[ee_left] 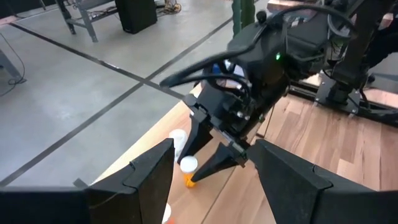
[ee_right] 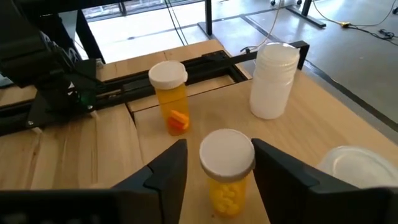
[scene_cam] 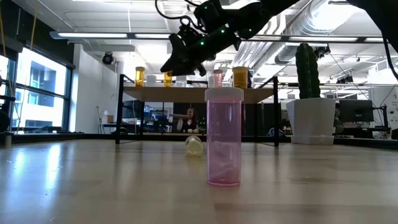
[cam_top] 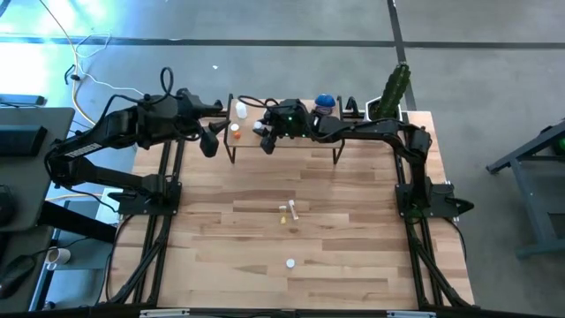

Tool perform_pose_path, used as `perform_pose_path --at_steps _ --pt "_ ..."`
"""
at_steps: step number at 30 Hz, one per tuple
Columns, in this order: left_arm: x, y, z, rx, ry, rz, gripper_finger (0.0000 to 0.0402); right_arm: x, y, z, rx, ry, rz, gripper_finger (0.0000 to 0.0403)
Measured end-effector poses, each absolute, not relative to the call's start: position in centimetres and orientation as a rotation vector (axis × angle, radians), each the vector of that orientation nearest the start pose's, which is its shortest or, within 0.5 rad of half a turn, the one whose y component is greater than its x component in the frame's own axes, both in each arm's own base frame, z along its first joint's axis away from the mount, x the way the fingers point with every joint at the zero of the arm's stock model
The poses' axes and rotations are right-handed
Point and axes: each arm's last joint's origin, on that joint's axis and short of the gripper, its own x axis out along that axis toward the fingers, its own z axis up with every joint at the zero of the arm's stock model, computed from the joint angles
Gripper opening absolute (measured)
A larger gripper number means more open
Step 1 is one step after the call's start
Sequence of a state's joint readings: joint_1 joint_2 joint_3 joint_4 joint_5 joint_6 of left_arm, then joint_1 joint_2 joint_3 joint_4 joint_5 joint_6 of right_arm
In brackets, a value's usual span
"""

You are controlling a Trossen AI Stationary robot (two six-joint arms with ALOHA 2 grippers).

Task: Pick and place medicine bottles onto shelf by color
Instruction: Put the orange pill bottle on the shelf, then put the white pill bottle on the shelf

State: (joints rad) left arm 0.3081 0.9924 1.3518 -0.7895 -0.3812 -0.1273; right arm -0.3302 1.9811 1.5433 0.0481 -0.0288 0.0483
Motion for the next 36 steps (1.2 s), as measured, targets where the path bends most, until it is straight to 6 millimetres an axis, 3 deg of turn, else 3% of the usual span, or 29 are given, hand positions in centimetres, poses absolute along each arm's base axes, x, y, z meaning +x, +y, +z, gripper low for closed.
perform_pose_path --at_steps 10,22,29,36 --pt "15.8 6.1 42.5 -0.104 0.418 0.705 0.0213 43.5 -15.1 26.5 0.145 0.351 -0.318 0.0172" --pt "15.3 6.0 42.3 -0.116 0.447 0.696 0.0213 42.3 -14.8 29.3 0.127 0.296 -0.318 0.0172" --pt "14.7 5.1 42.0 -0.165 0.458 0.469 0.0213 40.8 -12.8 31.7 0.170 0.335 -0.327 0.0172" --pt "14.7 4.8 38.3 -0.222 0.418 0.367 0.0213 39.2 -9.3 34.1 0.311 0.356 -0.317 0.0172"
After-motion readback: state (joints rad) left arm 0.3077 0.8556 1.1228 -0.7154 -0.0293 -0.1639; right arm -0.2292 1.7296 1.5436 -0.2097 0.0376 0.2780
